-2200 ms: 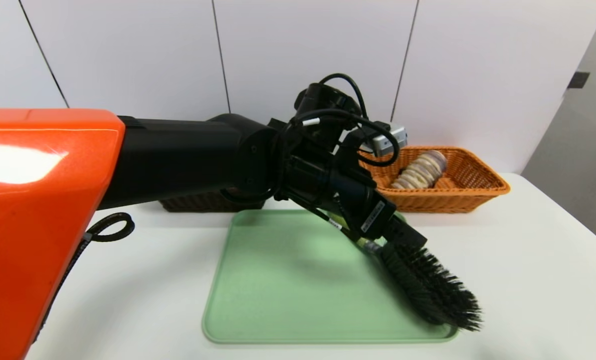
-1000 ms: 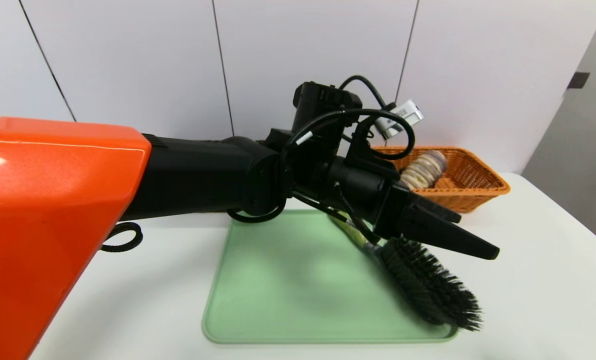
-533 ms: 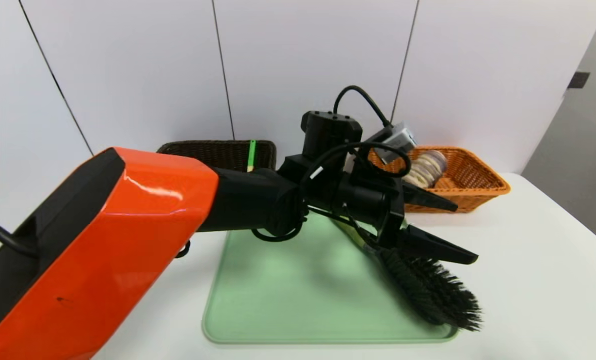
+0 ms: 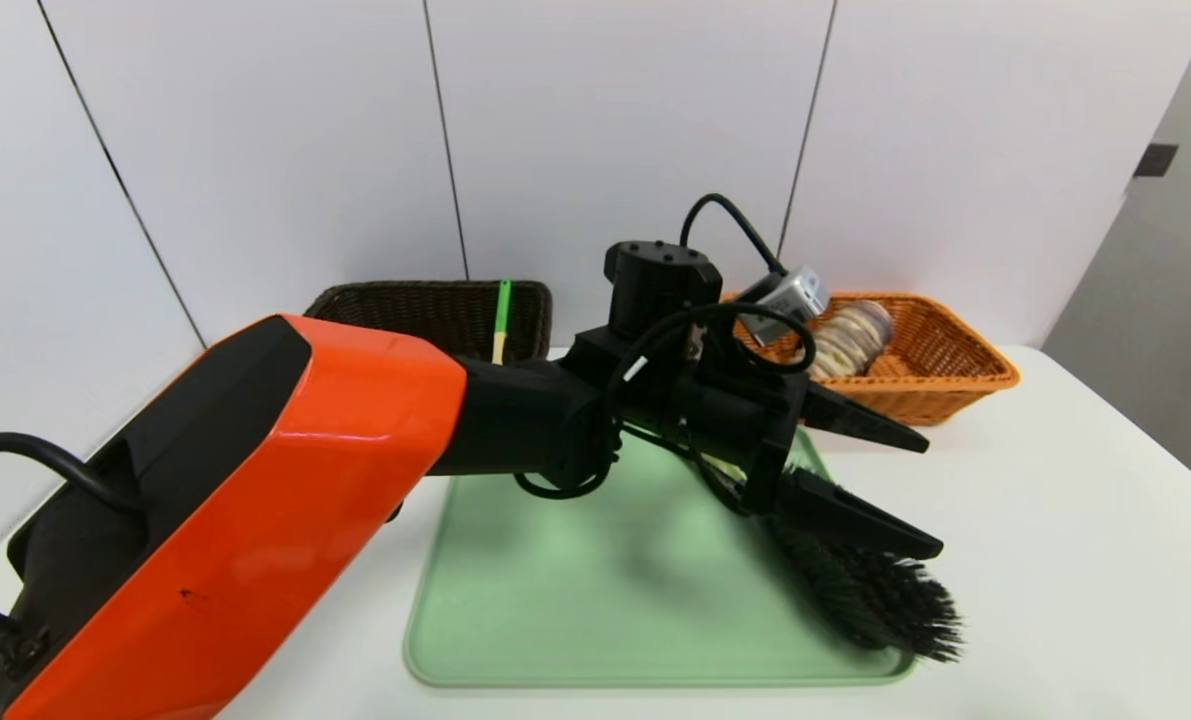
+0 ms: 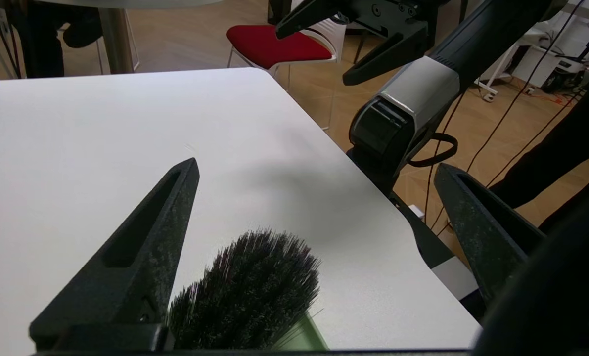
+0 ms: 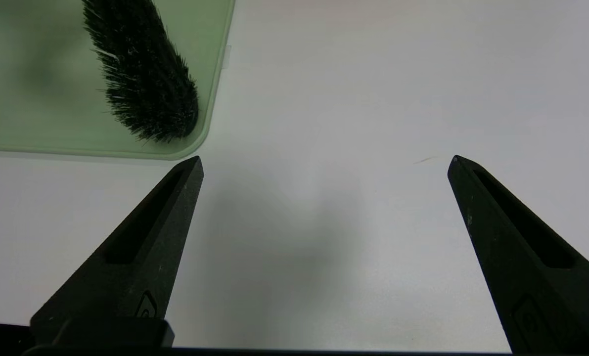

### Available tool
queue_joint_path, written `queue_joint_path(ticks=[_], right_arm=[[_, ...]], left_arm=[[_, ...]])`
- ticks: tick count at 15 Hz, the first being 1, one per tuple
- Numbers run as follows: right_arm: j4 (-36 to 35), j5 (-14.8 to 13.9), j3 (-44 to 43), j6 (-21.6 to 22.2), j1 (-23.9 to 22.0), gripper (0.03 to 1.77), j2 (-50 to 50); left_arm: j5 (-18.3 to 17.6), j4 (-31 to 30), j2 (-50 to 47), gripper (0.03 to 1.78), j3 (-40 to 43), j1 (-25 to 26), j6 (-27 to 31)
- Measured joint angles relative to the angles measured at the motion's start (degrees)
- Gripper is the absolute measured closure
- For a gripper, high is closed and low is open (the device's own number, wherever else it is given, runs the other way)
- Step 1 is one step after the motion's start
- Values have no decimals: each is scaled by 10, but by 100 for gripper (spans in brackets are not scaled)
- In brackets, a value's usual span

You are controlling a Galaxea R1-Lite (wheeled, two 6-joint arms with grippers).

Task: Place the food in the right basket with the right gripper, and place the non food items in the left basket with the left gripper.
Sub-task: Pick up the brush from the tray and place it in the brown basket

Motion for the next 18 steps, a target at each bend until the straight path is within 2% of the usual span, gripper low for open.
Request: queue_joint_path(ticks=[2, 6, 9, 15, 18], right_arm=[[0, 0, 1, 0, 0, 9, 0], [0, 0, 3, 0, 0, 9, -2], [0, 1, 5, 0, 0, 9, -5], [-1, 2, 4, 0, 0, 9, -5], [-1, 2, 3, 0, 0, 9, -5]], left_arm=[[0, 9, 11, 12, -16, 8, -18], [-1, 1, 55, 12, -71, 21, -16], [-49, -50, 95, 12, -105, 36, -16], [-57, -60, 130, 12, -109, 45, -15], [-76, -80, 132, 12, -111, 46, -15]])
